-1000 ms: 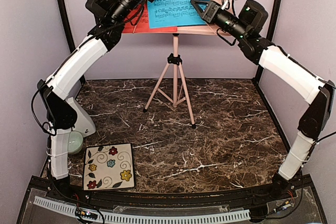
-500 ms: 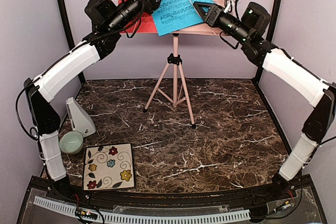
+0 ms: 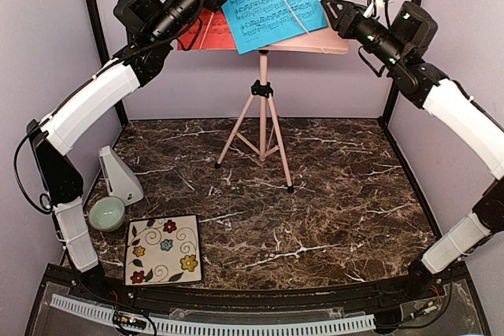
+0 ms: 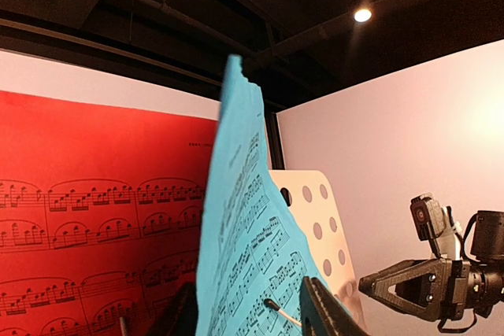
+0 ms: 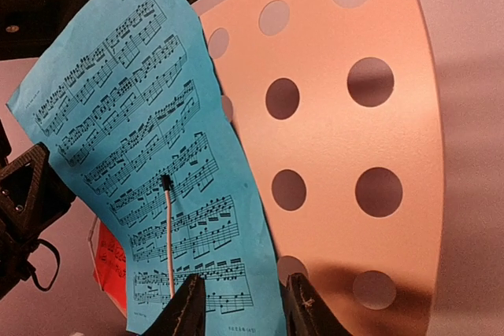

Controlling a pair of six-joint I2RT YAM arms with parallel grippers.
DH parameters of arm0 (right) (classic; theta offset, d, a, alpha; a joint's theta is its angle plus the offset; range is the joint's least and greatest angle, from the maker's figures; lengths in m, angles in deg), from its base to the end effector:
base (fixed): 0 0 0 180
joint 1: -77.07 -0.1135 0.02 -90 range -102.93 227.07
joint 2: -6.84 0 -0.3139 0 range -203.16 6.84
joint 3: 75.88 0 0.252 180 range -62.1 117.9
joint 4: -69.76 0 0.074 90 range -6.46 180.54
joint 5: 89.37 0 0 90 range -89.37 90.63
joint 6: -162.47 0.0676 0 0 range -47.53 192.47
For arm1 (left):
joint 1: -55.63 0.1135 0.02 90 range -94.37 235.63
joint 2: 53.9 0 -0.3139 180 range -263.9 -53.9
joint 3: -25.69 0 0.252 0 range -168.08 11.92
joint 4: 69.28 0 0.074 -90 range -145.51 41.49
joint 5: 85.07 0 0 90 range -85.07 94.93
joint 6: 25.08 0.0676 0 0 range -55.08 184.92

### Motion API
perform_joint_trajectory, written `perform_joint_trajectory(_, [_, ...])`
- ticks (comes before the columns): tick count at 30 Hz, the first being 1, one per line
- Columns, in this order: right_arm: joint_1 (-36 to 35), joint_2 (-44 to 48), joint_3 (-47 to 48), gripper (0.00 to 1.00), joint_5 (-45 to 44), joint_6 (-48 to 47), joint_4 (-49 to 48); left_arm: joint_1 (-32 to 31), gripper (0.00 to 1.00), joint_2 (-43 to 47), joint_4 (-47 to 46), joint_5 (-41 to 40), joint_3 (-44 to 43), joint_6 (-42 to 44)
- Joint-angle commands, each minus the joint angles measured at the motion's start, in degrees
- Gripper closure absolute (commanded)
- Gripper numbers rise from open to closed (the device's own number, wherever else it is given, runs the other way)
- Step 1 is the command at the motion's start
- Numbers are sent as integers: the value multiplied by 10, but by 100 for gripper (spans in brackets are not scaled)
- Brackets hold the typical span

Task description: Set up the instrument practice props

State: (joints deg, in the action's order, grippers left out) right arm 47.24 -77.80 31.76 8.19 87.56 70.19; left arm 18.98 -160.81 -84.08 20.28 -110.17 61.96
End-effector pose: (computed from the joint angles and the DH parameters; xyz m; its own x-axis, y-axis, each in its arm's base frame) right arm 0.3017 0.1832 0.5786 0.1657 0.3925 -0.9047 -0.6645 0.7223 0.1916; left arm 0.3362 -0.2724 0.6321 0.5164 -0.4463 -0.7309 0.7567 0.6373 0.1455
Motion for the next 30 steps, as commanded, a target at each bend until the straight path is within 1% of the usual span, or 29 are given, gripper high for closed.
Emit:
perform_joint_trajectory(1, [6, 14, -26, 63, -33, -3, 15, 2, 55, 23, -5, -4, 2, 4])
perform_joint_trajectory(8, [11, 30, -66, 58, -28, 23, 5, 2, 55, 27, -3, 3, 6, 6])
perform_joint_trajectory(13, [15, 17, -62, 57, 11, 49, -13, 2, 55, 25, -4, 8, 6, 4])
perform_joint_trajectory(21, [16, -4, -39, 67, 57, 75, -45, 2, 56, 23, -1, 12, 2, 5])
perform_joint_trajectory(25, [16, -15, -35, 69, 67, 83, -71, 2, 56, 19, 4, 17, -6, 5])
perform_joint_trajectory(28, [16, -29, -15, 71, 70, 84, -69, 2, 56, 18, 11, 20, -12, 3])
perform_joint_trajectory(30, [16, -37, -2, 72, 74, 84, -69, 2, 54, 19, 16, 21, -12, 1])
